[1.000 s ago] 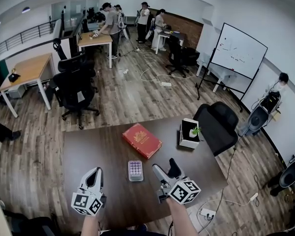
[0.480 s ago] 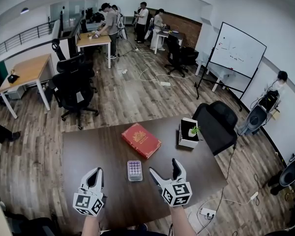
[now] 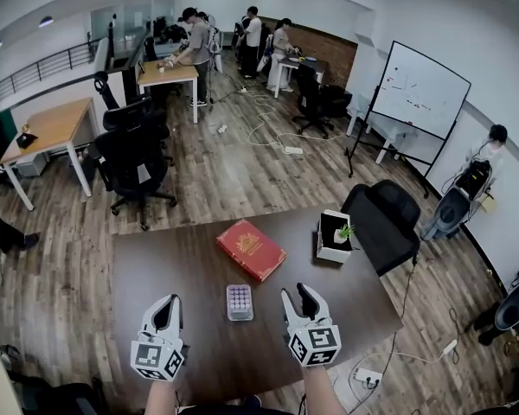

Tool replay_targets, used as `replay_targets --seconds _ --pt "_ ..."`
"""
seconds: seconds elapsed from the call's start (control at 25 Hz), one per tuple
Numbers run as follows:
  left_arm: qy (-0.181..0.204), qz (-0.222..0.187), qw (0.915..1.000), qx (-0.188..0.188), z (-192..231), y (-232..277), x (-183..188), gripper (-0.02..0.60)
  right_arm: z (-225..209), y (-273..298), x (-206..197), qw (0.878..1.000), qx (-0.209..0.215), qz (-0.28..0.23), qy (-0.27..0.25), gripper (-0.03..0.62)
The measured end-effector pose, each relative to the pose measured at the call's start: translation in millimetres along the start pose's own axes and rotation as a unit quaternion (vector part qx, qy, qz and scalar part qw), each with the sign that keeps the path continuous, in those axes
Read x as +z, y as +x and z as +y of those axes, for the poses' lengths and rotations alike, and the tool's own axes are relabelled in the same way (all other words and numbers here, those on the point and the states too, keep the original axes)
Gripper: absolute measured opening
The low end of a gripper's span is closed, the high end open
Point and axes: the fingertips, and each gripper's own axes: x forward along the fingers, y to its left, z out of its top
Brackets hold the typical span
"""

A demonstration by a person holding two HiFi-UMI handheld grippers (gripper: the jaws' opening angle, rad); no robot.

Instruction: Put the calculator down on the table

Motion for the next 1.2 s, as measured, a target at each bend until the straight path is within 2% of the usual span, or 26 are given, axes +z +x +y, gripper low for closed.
replay_targets --seconds 0.08,0.12,0.64,0.88,1.08,1.2 --pt "-0.01 0.001 0.9999 -0.002 1.0 -0.4 -1.2 -0.005 -1.5 -1.6 2.3 1.0 -0.003 -0.006 0.006 0.04" --pt "-0.015 0.0 0.9999 -0.003 1.5 -0.7 -1.4 -0.005 -1.6 -2.0 2.4 1.0 -0.002 -0.005 0.01 0.009" --pt "0.008 -0.001 1.0 0.005 2.4 -8.9 3.3 -0.005 -8.7 -17.3 3.0 0.999 -0.018 -0.01 0.024 0.008" --pt "0.016 0.002 0.9999 0.005 2.0 -10.8 5.7 -0.005 -8.7 -21.0 8.0 1.0 -0.01 -0.012 0.027 0.009" --pt "0.016 0.003 0.9998 0.007 3.4 -13.7 4.8 -0.005 -15.2 -26.7 8.7 0.999 -0.037 -0.019 0.025 0.008" --pt "0.018 0.001 0.9998 0.009 3.1 -13.7 4.7 -0.005 -15.7 -25.8 9.6 0.999 -0.033 -0.021 0.025 0.008"
